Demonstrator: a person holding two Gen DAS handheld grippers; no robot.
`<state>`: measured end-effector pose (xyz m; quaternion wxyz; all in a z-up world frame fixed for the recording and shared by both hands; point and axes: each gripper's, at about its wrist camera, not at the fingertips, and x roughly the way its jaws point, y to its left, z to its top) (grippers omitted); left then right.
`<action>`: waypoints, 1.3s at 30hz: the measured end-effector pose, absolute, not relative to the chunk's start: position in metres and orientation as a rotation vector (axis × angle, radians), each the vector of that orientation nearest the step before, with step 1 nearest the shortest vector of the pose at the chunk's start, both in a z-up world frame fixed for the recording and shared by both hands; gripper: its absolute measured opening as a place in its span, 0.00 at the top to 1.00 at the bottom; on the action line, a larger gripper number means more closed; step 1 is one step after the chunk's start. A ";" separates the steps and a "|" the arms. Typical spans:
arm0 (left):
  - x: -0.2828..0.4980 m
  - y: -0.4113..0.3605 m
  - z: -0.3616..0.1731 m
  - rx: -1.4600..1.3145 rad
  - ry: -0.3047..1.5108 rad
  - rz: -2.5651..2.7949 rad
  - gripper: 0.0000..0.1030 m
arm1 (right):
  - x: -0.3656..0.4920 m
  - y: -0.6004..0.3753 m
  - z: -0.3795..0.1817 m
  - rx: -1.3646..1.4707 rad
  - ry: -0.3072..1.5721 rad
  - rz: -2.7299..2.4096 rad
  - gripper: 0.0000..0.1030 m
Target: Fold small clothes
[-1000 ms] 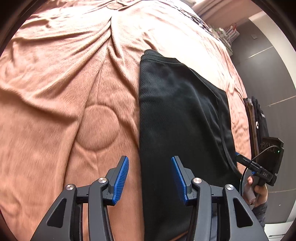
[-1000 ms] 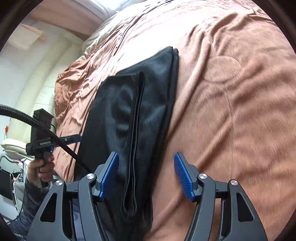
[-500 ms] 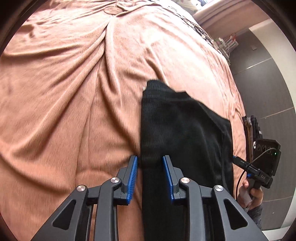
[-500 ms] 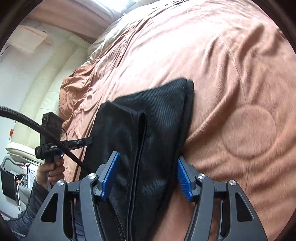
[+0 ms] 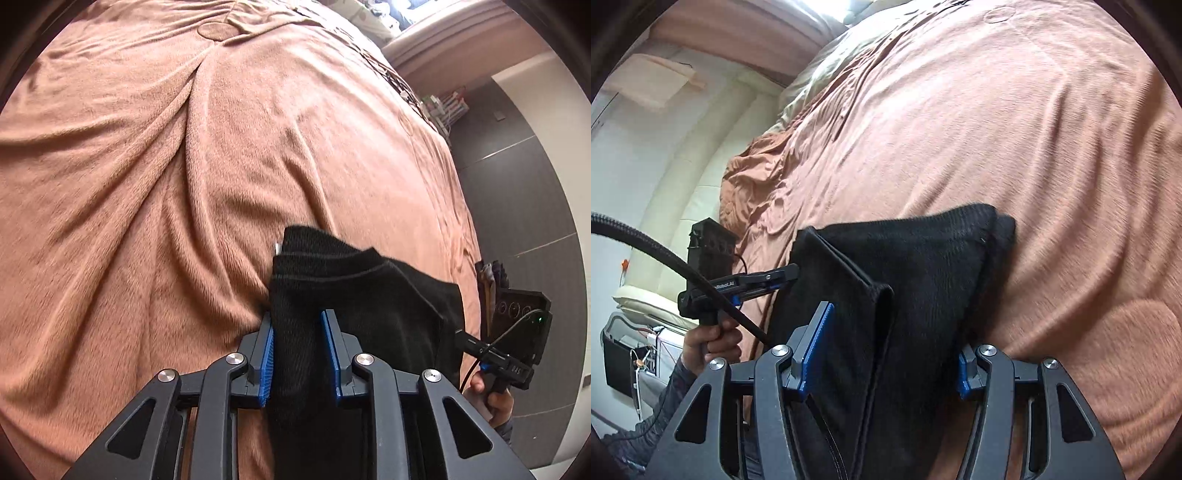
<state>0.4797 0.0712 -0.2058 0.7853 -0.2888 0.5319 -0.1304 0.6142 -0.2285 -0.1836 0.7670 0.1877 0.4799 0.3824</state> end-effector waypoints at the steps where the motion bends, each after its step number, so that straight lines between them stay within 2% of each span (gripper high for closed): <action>1: 0.482 0.073 -0.207 -0.635 1.143 -0.279 0.79 | 0.617 -0.227 -0.185 0.405 1.042 0.826 0.61; 2: 0.485 0.075 -0.208 -0.648 1.140 -0.274 0.81 | 0.620 -0.225 -0.186 0.399 1.047 0.815 0.66; 4: 0.488 0.078 -0.209 -0.671 1.138 -0.266 0.87 | 0.621 -0.223 -0.187 0.377 1.053 0.792 0.85; 7: 0.486 0.078 -0.204 -0.657 1.131 -0.263 0.94 | 0.617 -0.220 -0.180 0.335 1.045 0.768 0.92; 14: 0.468 0.073 -0.167 -0.632 1.069 -0.283 0.95 | 0.585 -0.215 -0.147 0.263 0.967 0.775 0.93; 25: 0.415 0.064 -0.077 -0.591 0.941 -0.333 0.96 | 0.511 -0.220 -0.077 0.170 0.835 0.757 0.93; 39: 0.331 0.016 0.052 -0.500 0.748 -0.429 0.96 | 0.365 -0.277 0.022 0.070 0.621 0.711 0.93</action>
